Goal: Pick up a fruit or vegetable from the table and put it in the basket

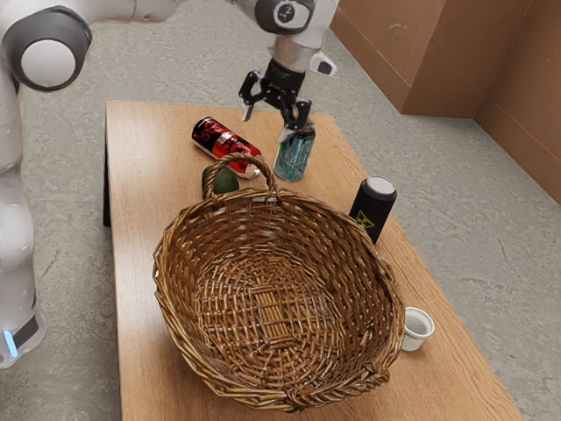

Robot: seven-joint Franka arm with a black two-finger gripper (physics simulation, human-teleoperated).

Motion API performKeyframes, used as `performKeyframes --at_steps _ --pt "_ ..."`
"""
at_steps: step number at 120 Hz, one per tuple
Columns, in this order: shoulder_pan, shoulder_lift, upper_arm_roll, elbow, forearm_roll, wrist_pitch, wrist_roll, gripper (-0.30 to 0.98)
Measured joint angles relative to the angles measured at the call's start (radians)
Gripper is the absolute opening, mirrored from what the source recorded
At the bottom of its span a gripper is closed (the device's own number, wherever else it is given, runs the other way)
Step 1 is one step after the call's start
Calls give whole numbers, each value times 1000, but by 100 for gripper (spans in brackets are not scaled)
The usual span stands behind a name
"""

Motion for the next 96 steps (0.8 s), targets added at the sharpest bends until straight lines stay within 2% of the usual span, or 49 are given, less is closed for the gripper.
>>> performKeyframes --at_steps 9,19,27,38,47,70,96 --pt "34 -57 -28 -84 -19 76 -85 69" --pt "-64 -76 -112 -99 -26 111 -173 69" --pt "-122 -79 -116 -113 -40 129 -237 68" --pt "-68 -78 -76 -127 -60 147 -309 68" --pt "-31 -104 -69 -208 -82 183 -363 69" --pt "-44 -162 -106 -343 -104 264 -500 69" --pt "-37 -298 -147 -541 -111 359 -629 69"
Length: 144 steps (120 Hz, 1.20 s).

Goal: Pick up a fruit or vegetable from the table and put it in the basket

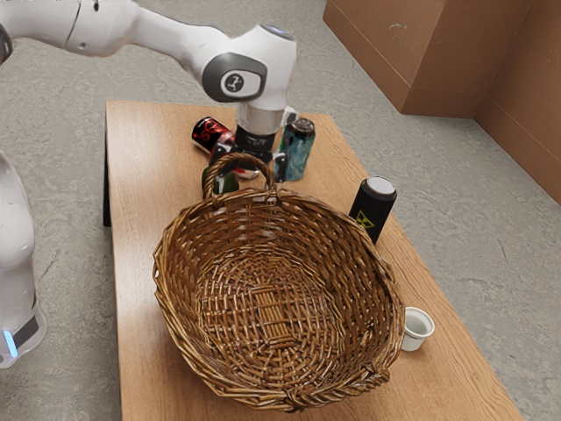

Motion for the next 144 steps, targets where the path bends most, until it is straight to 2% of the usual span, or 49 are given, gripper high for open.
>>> performKeyframes --at_steps 28,58,134,144 --pt "15 -26 -3 -120 -2 84 -95 69" --pt "14 3 -20 -170 -17 173 -166 69" --pt "12 79 -39 -185 -51 297 -258 69" --pt "18 80 -47 -185 -54 302 -266 64"
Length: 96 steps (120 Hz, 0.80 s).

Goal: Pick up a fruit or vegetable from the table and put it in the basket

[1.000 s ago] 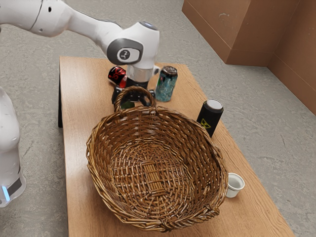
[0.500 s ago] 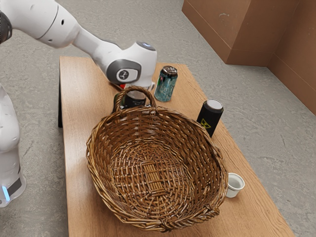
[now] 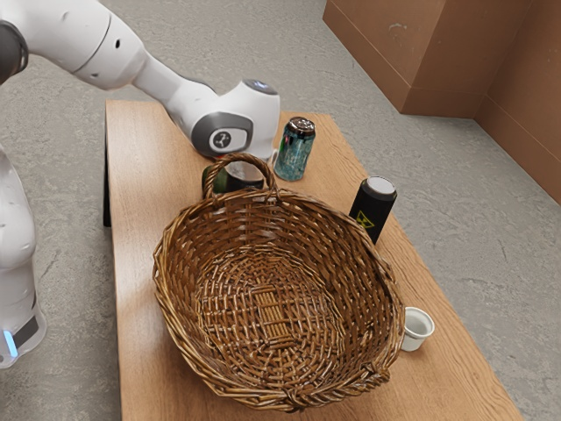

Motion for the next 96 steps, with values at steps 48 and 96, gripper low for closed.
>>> performKeyframes --at_steps 48,96 --pt "4 -12 -5 1 0 -21 -32 48" --pt "16 -77 54 284 52 -233 -56 14"
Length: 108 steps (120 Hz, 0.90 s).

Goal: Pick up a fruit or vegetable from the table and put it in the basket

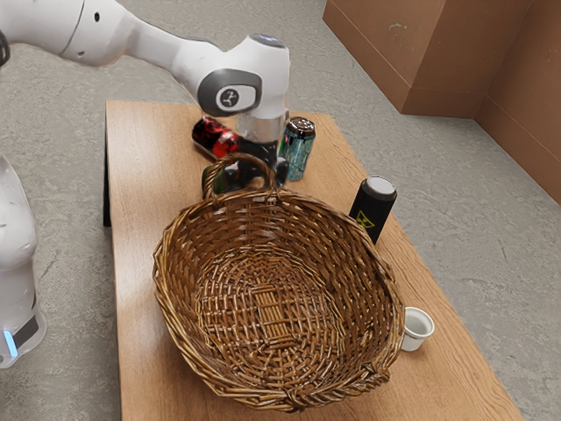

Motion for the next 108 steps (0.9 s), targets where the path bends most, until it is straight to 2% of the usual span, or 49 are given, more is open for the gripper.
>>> performKeyframes --at_steps 6,12,25,35,46,55,70,81,94,102,108 --pt "3 -1 19 129 34 -94 -2 15" --pt "2 2 -11 252 66 -183 -4 15" --pt "-4 69 -235 453 114 -315 -8 15" --pt "-16 161 -371 518 143 -363 -10 15" --pt "-56 266 -418 526 159 -366 -13 15" --pt "-97 328 -426 523 165 -356 -14 14" --pt "-138 349 -427 511 169 -345 -17 16" --pt "-154 342 -427 504 172 -343 -17 40" --pt "-126 252 -443 507 182 -388 -8 56" --pt "-208 218 -293 511 201 -399 84 60" --pt "-167 211 -181 515 208 -373 195 63"
